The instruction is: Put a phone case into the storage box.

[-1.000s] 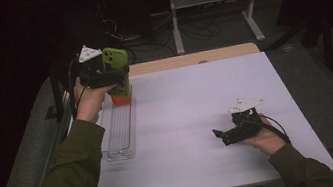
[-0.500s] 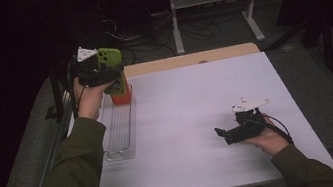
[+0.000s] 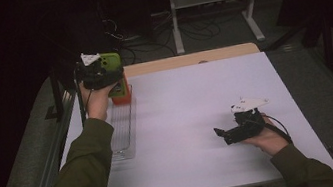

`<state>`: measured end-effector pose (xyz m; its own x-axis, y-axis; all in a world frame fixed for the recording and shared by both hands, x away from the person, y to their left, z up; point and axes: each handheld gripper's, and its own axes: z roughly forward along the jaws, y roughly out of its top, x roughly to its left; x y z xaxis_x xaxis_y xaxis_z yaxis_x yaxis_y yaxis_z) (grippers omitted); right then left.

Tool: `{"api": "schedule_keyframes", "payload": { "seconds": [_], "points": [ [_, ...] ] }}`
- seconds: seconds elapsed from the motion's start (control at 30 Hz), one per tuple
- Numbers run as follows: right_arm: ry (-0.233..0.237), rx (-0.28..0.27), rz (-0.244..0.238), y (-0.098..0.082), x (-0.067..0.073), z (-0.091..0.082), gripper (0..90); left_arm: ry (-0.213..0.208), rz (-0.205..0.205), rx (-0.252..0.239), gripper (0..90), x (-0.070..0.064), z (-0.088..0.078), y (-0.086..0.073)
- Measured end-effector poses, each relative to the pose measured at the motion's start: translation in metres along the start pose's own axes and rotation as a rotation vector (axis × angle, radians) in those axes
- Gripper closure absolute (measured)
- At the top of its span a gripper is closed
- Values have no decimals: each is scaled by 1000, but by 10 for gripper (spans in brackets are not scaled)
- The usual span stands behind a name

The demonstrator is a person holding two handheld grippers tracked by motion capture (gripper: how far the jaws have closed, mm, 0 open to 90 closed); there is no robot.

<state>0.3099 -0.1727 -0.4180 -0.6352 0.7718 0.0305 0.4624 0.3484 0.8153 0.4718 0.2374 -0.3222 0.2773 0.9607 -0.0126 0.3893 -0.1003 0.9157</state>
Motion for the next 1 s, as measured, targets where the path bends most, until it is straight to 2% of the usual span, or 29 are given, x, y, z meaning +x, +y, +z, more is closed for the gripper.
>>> {"api": "schedule_keyframes", "payload": {
  "seconds": [0.17, 0.2, 0.27, 0.4, 0.57, 1.0],
  "points": [
    [3, -3, -9, 0, 1, 0, 0, 31, -2, 7, 160, 0, 6, -7],
    [2, -1, -5, 0, 1, 0, 0, 39, -18, 6, 160, 0, 7, -9],
    [1, -3, -1, 0, 0, 0, 0, 44, -20, 8, 160, 2, 9, -12],
    [2, -1, -2, 0, 0, 0, 0, 60, -51, 4, 159, 2, 14, -20],
    [0, -1, -1, 0, 0, 0, 0, 67, -65, 15, 158, 1, 20, -29],
    [-1, -3, -7, 0, -1, 0, 0, 99, -66, 30, 155, -4, 30, -44]
  ]
}}
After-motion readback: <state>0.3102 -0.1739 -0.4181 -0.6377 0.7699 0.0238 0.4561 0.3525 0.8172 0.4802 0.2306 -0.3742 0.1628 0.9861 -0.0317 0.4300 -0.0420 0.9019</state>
